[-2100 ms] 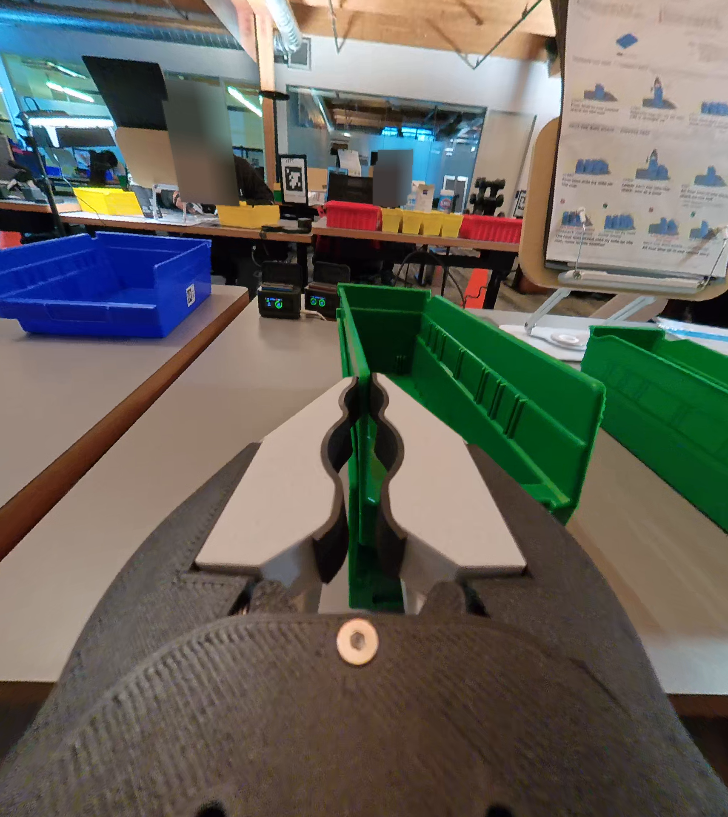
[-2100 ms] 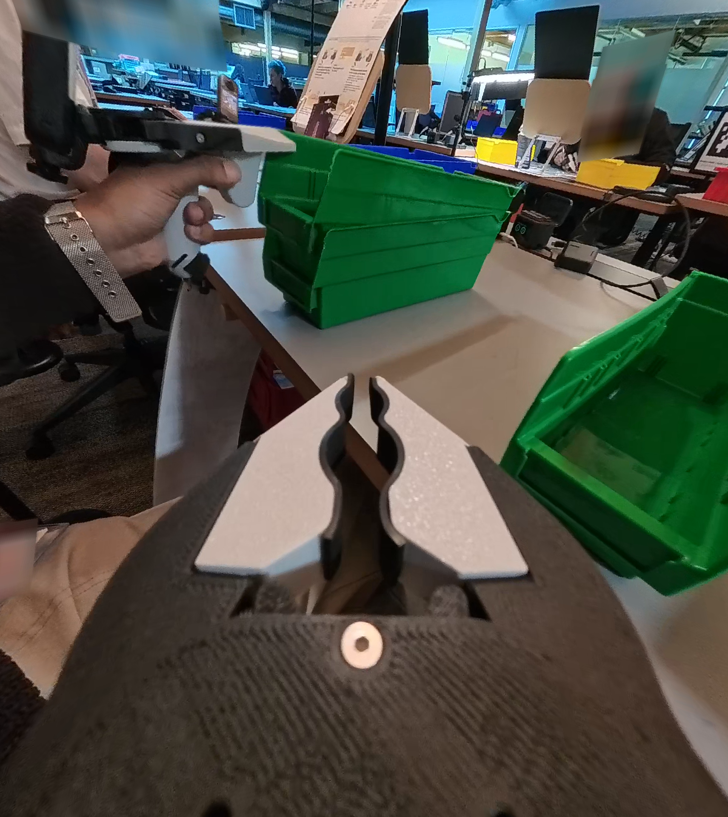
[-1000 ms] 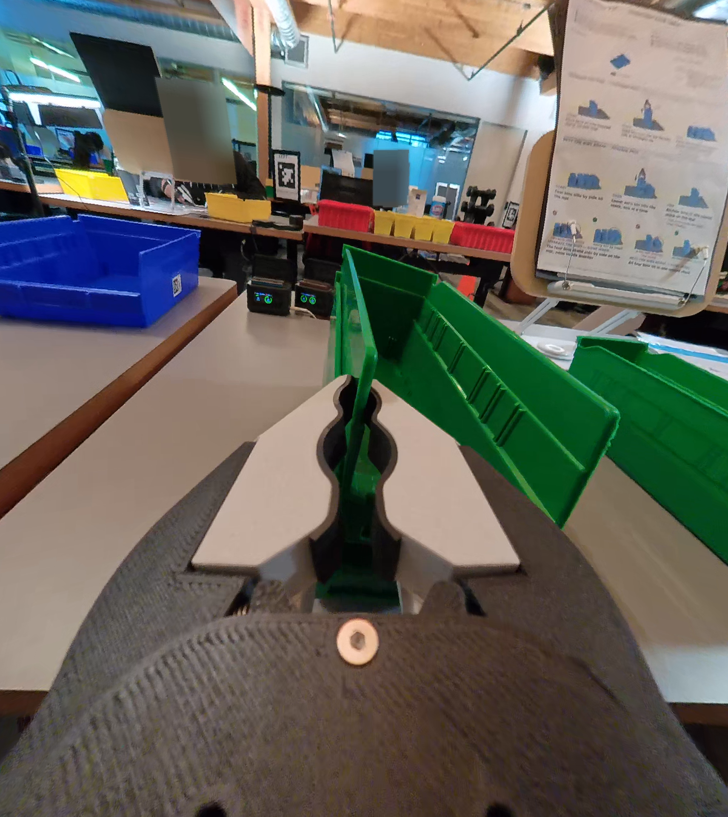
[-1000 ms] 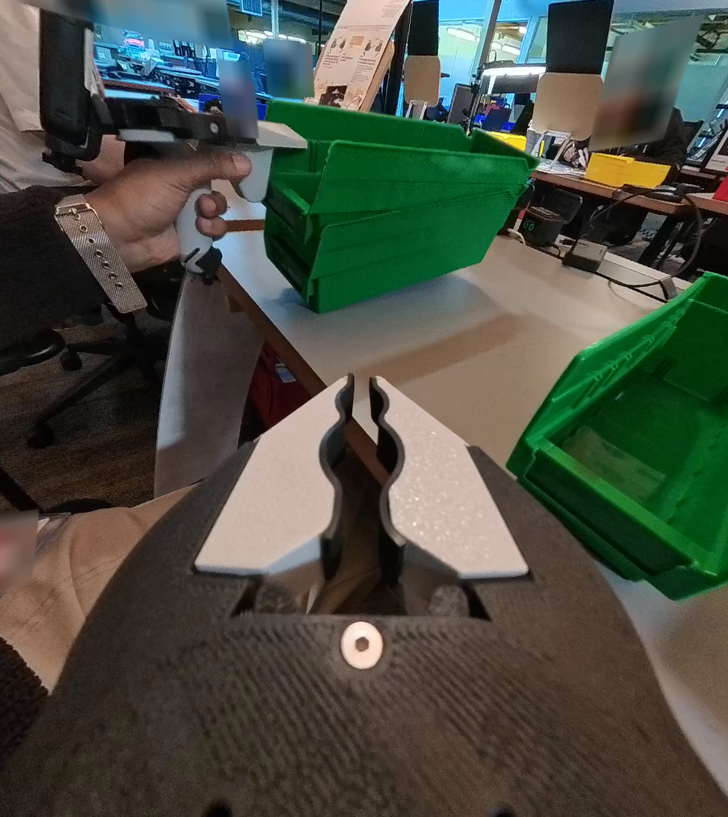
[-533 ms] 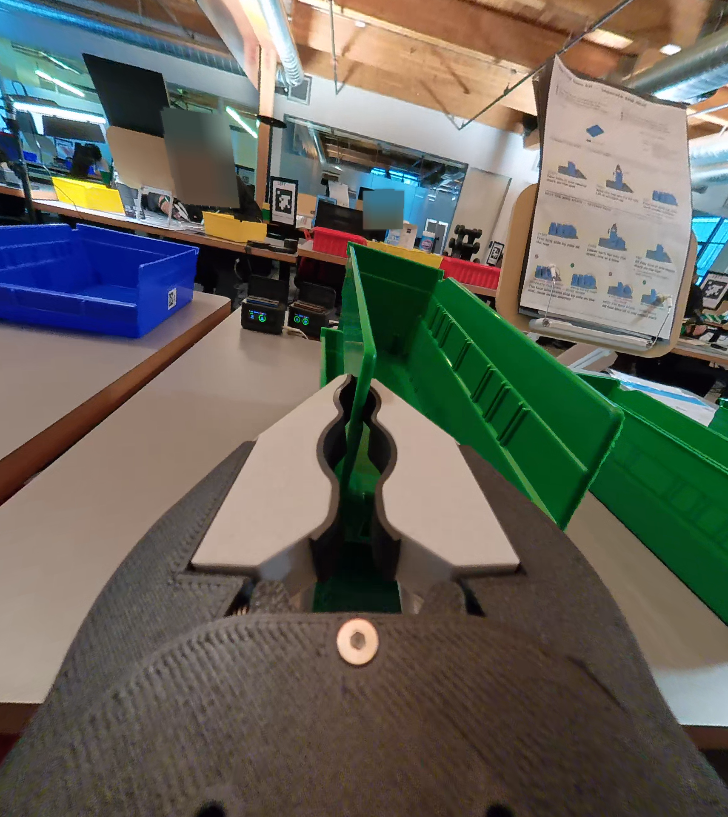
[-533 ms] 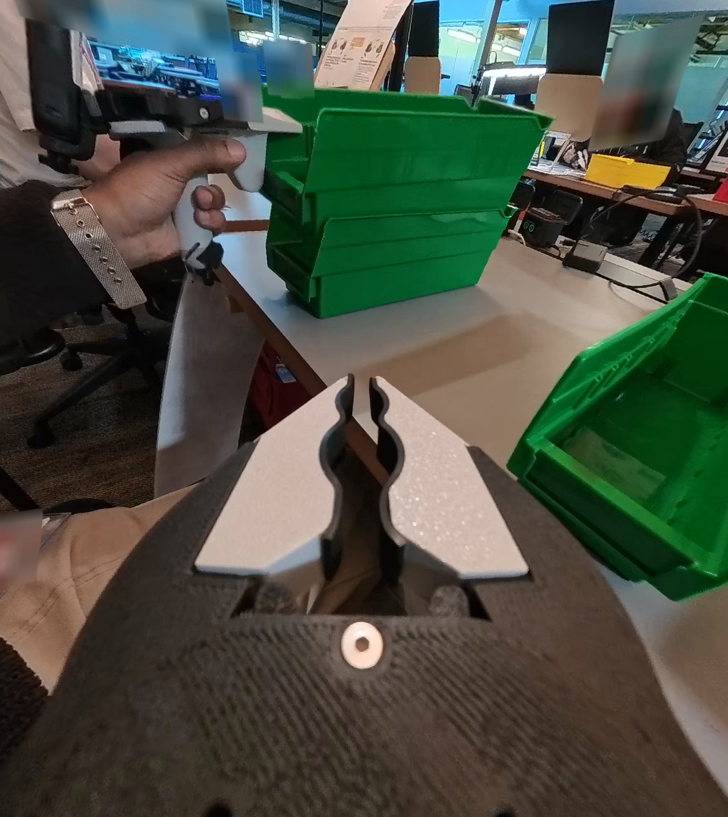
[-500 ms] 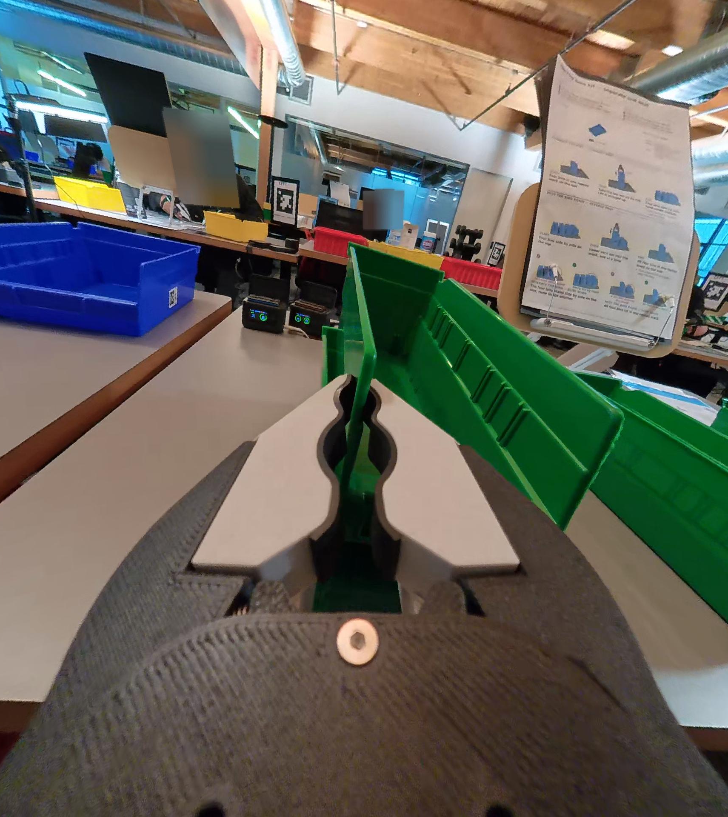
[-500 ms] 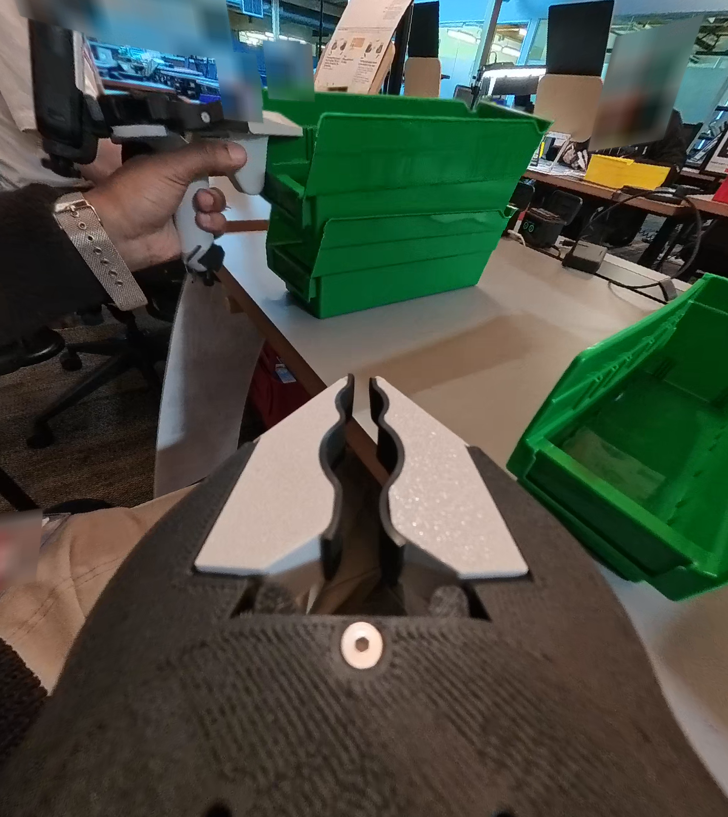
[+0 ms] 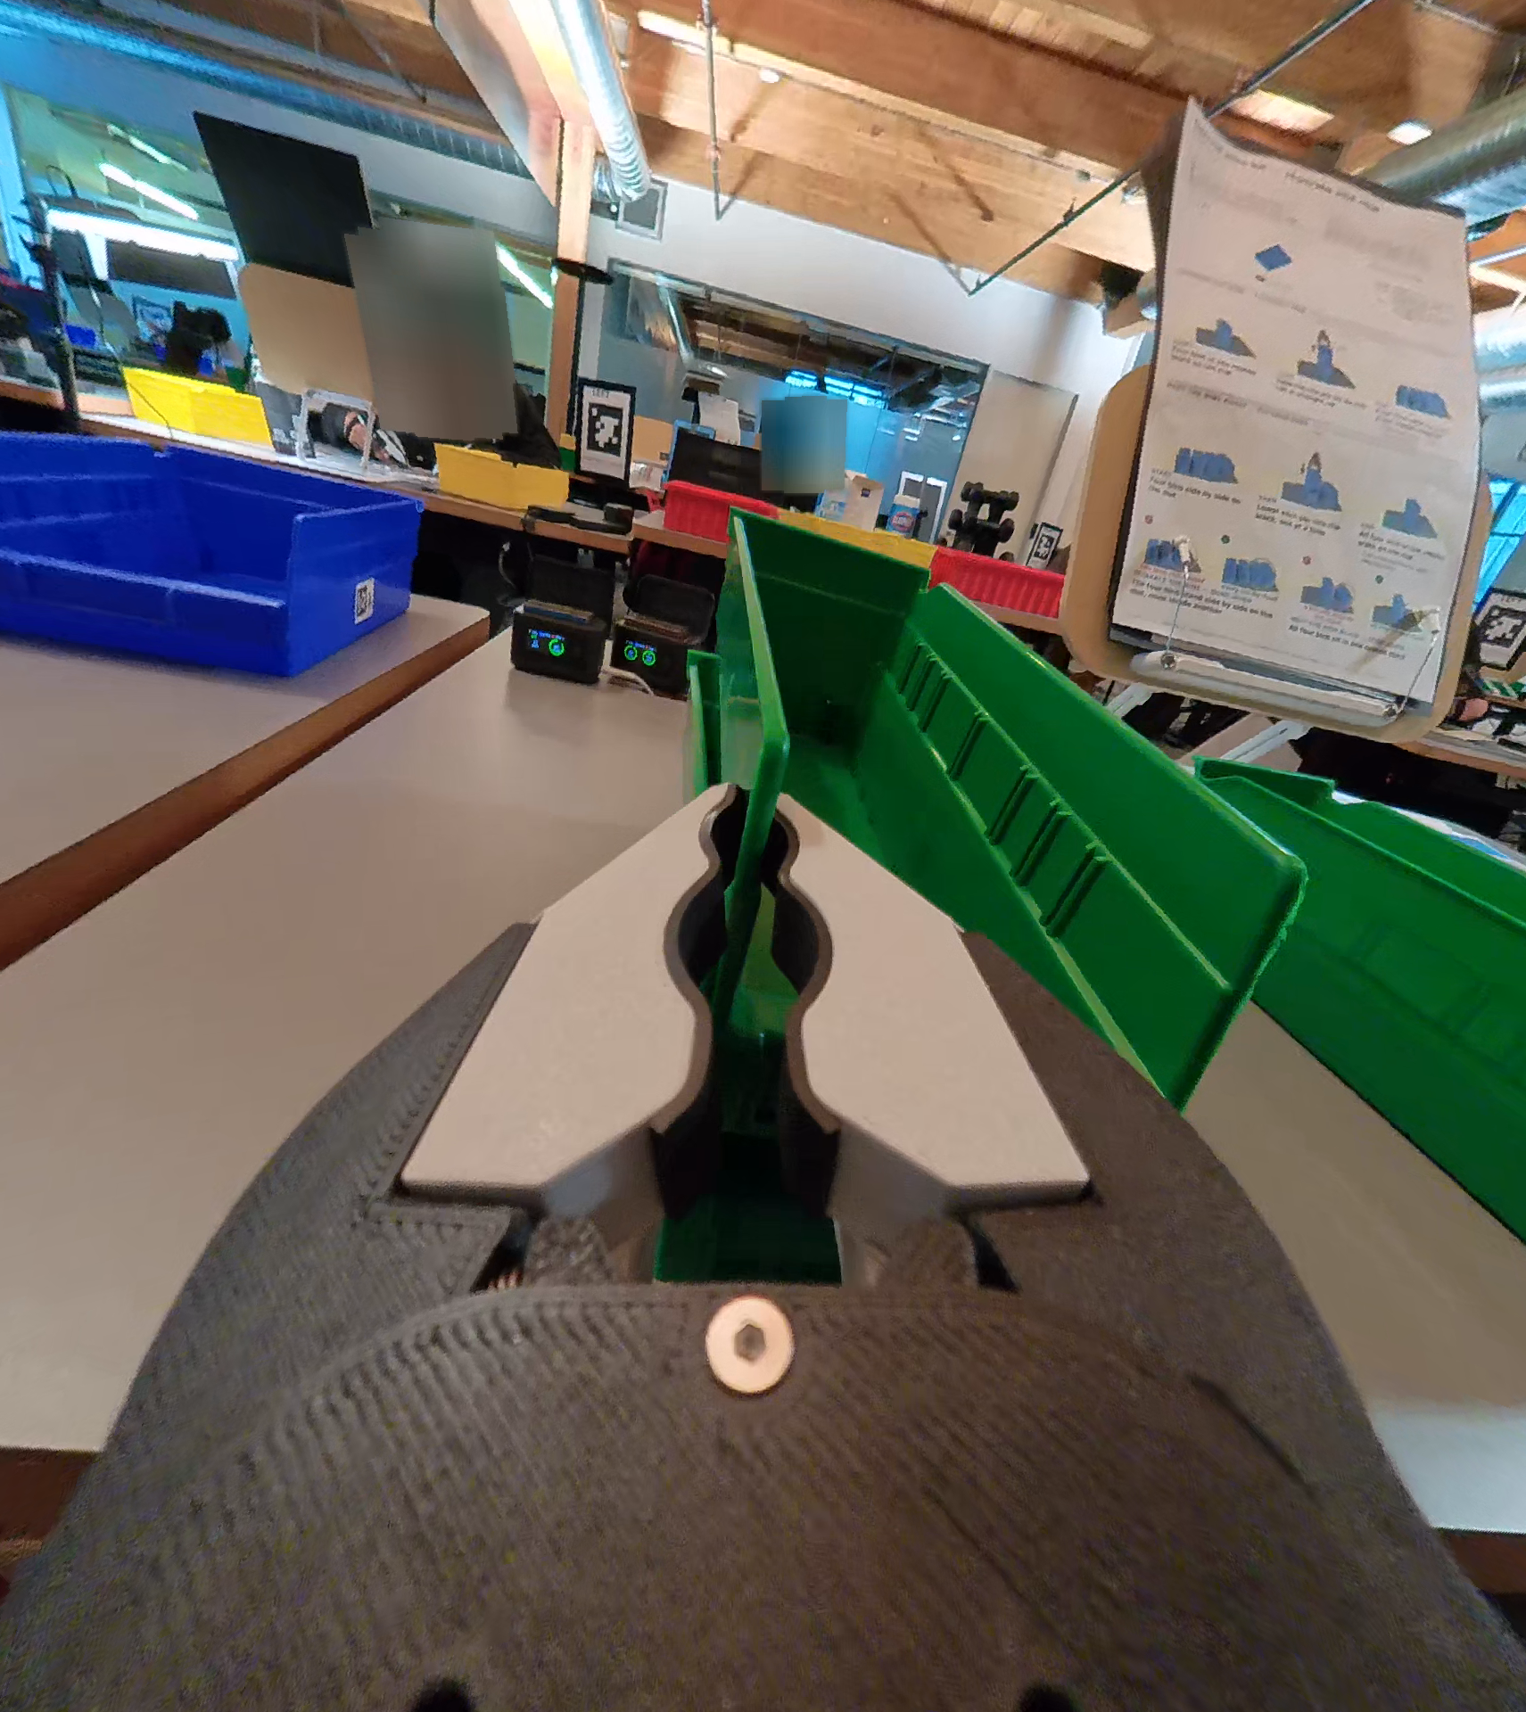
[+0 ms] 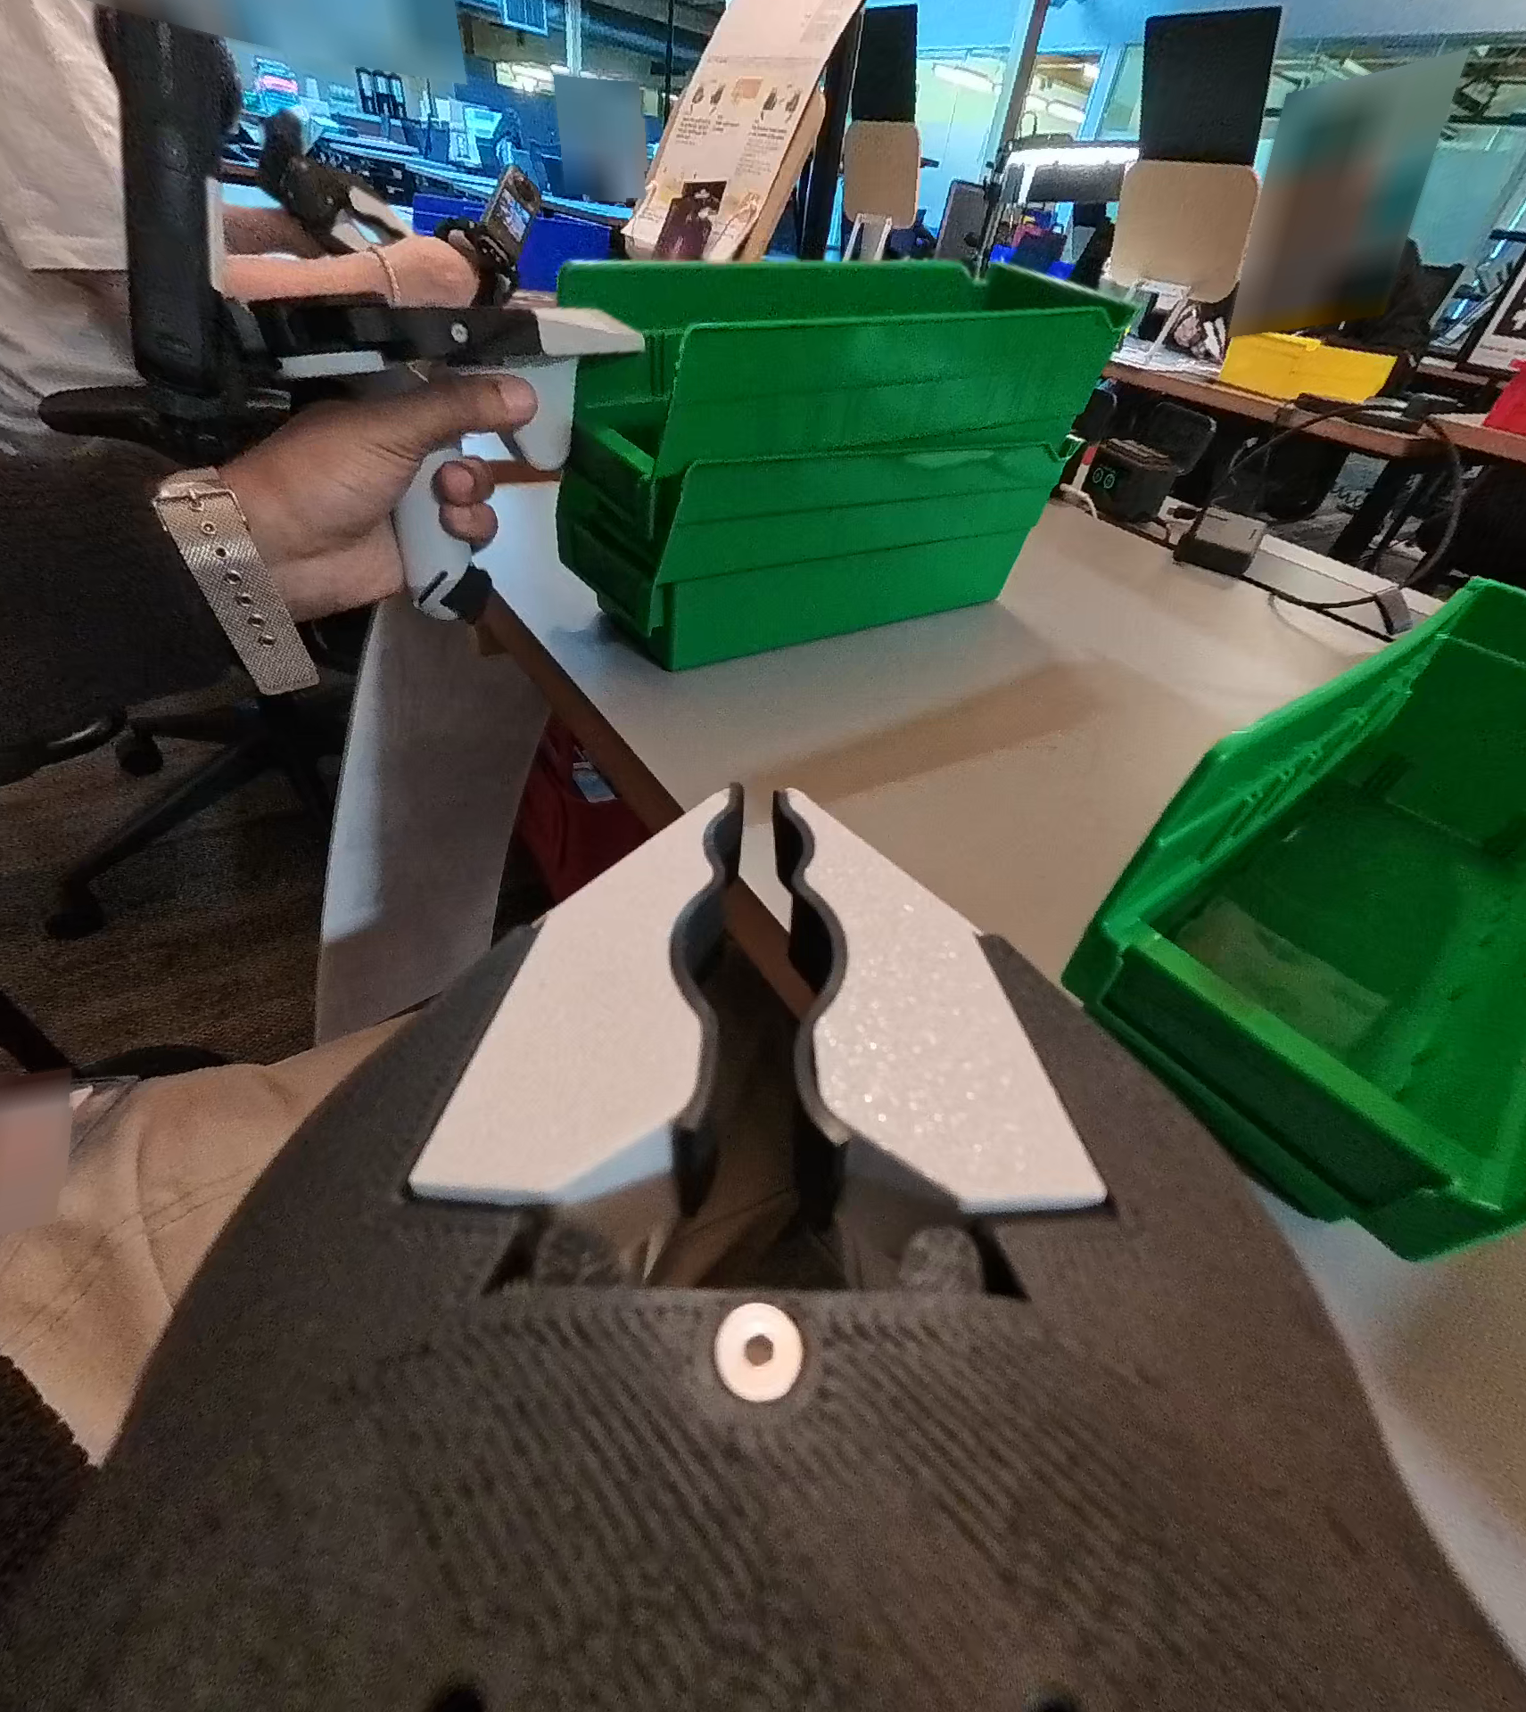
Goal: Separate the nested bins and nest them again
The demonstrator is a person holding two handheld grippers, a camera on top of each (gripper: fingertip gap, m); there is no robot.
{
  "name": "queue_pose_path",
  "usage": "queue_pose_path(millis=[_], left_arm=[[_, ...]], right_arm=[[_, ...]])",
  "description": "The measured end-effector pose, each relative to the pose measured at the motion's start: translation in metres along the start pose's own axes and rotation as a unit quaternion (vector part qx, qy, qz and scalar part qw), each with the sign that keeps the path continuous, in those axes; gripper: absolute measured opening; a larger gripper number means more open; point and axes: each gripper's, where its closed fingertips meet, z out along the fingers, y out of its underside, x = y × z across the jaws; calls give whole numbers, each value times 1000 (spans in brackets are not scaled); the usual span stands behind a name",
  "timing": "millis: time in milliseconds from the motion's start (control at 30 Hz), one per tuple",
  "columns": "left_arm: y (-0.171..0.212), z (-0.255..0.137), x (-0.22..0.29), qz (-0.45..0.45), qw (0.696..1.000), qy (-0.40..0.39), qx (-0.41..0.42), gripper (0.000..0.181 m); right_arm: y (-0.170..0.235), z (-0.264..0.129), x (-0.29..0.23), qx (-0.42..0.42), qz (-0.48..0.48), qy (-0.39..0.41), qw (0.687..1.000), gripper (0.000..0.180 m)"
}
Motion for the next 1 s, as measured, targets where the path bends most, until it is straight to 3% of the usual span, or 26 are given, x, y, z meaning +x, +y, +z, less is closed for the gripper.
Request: queue_pose_path(millis=[1000], left_arm=[[20,2,-9,0,999,-22,-34,0]], right_arm=[[0,0,1,-1,-4,1,1000,5]])
